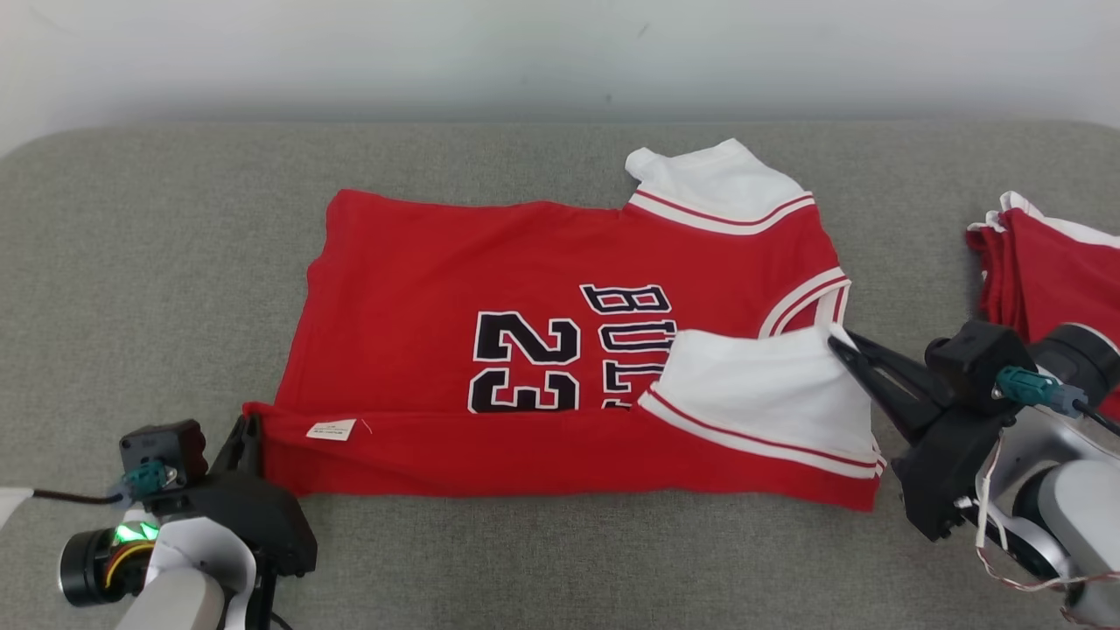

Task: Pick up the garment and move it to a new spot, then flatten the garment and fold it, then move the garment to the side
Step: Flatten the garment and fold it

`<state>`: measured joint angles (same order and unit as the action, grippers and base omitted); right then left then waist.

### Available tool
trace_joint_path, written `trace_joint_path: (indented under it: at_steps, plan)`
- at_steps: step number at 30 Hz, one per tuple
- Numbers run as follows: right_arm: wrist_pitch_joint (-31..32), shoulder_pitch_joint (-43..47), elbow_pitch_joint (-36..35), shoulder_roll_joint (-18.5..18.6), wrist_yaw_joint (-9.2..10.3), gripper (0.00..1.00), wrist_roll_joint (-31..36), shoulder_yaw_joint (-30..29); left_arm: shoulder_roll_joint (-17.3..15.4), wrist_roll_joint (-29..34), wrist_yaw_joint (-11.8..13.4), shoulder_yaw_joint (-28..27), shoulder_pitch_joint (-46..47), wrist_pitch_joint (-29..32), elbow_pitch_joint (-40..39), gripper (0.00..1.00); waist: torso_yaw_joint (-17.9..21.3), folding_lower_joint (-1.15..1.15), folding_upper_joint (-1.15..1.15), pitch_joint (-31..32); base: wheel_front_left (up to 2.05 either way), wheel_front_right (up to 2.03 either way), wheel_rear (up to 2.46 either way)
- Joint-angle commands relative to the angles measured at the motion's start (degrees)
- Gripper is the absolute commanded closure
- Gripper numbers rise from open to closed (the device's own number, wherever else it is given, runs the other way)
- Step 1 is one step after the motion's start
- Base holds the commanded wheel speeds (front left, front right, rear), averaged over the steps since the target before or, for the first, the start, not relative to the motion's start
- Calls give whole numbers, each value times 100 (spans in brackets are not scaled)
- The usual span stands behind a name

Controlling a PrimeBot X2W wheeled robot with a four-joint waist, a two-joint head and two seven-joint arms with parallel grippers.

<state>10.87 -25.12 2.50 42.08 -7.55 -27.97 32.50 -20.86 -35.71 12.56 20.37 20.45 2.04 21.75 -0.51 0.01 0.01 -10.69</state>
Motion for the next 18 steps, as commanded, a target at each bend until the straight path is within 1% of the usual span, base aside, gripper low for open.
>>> trace_joint_path:
  at_steps: [1,5,9,18]
  plan:
    - [-158,-135,113,-57,14,100,94,70,20,33,-36,12,140,-43,149,100,-14,-1,-1,-83,0,0,0]
    - [-409,-328,406,-137,14,100,140,230,66,45,-137,51,369,-124,464,100,0,-1,-1,-142,0,0,0]
    - [-543,-421,590,-157,14,100,120,334,125,62,-178,88,476,-187,625,100,7,-1,-1,-161,0,0,0]
    - [-890,-694,1039,-316,14,100,197,543,112,207,-233,250,758,-208,1022,100,59,-1,-1,-234,0,0,0]
